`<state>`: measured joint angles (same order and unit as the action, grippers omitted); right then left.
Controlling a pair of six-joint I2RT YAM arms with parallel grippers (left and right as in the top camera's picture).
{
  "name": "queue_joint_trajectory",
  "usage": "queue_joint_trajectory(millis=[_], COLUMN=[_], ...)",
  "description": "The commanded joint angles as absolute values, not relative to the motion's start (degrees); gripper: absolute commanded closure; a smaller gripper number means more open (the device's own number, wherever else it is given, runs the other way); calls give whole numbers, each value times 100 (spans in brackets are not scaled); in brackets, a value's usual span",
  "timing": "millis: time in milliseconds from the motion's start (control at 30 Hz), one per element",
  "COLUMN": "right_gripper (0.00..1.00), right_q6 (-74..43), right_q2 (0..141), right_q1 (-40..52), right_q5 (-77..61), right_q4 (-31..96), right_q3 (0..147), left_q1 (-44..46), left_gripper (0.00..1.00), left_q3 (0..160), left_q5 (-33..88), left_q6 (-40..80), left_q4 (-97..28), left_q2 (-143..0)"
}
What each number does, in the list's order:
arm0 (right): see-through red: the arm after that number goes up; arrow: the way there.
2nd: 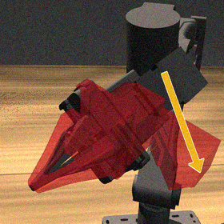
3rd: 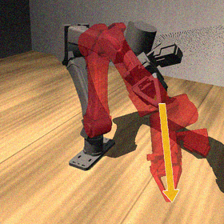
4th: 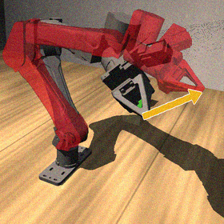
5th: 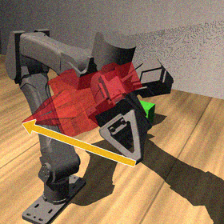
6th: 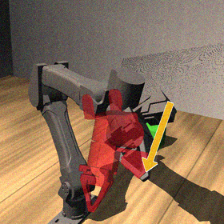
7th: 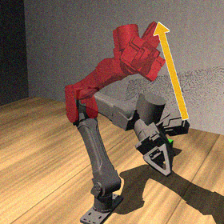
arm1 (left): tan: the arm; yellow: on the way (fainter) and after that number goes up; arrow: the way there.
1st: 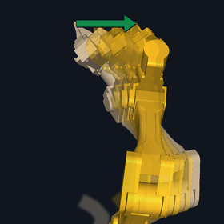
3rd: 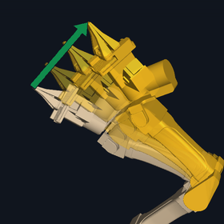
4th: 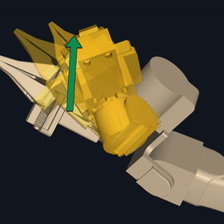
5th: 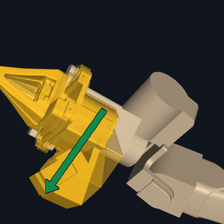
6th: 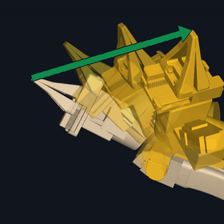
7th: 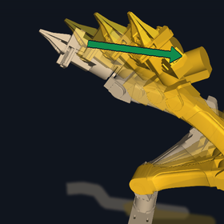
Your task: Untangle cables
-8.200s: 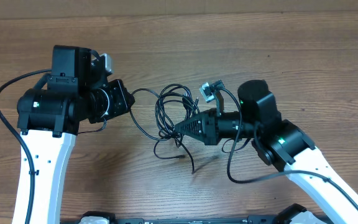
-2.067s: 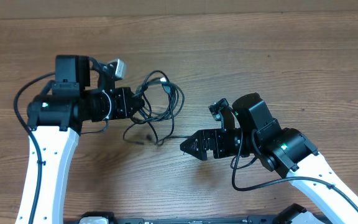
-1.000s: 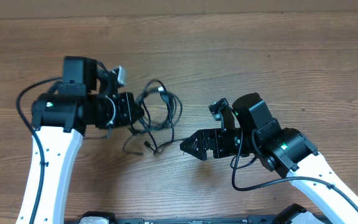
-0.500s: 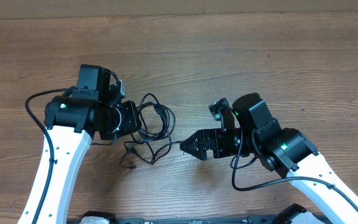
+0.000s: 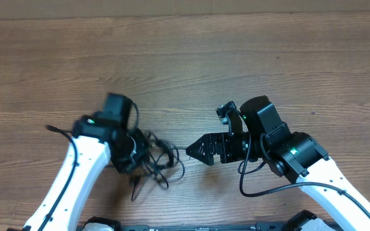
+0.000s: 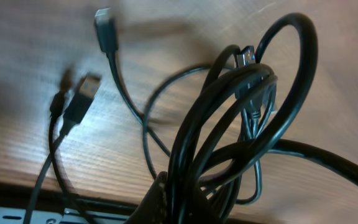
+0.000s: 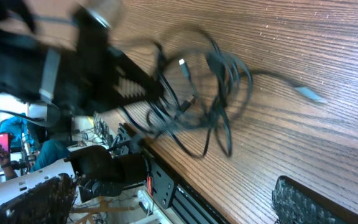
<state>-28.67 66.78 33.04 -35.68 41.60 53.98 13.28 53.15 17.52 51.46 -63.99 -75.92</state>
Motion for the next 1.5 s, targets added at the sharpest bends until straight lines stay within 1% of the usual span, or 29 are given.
queue_joint_trajectory(millis=[0,67,200,267,467,567,800,933,1233,1467], right_gripper=[0,0,0,0,0,0,0,0,0,0], right_q6=[-2849,-2849,-2851,-2849,-2849,-2849,-2849,-2849,-2849,-2849], right_q2=[6569,6569,6569,6569,6569,6569,6569,6569,6569,6569], right_q1=[3308,3308,3308,3308,3308,3308,3308,3308,3308,3308], right_q5=[-3540,-3540,-3540,-3540,-3540,-3540,-3540,-3540,-3540,-3540], right_q4=[4128,4128,4128,4128,4128,4128,4128,4128,4128,4128], right_q3=[5439,5439,5439,5439,5439,5439,5439,5439,5439,5439], left_q1=[1614,1750,1791,1791,1791,1791,1791,1791,1804,1804], left_gripper=[96,96,96,96,96,96,96,96,96,96], left_q3=[4941,4890,5043,5262,6320,6921,8276,8696,8632,8418], left_q5=[1669,1822,2727,2980,2923,2630,1059,478,-12,-38], left_q6=[5559,5216,3940,3441,2628,2436,2418,2449,3352,3472], left_q4=[-6152,-5867,-5030,-4786,-4836,-5037,-5979,-6506,-7561,-7841], left_q2=[-7548,-7548,-7531,-7531,-7531,-7531,-7526,-7518,-7520,-7520])
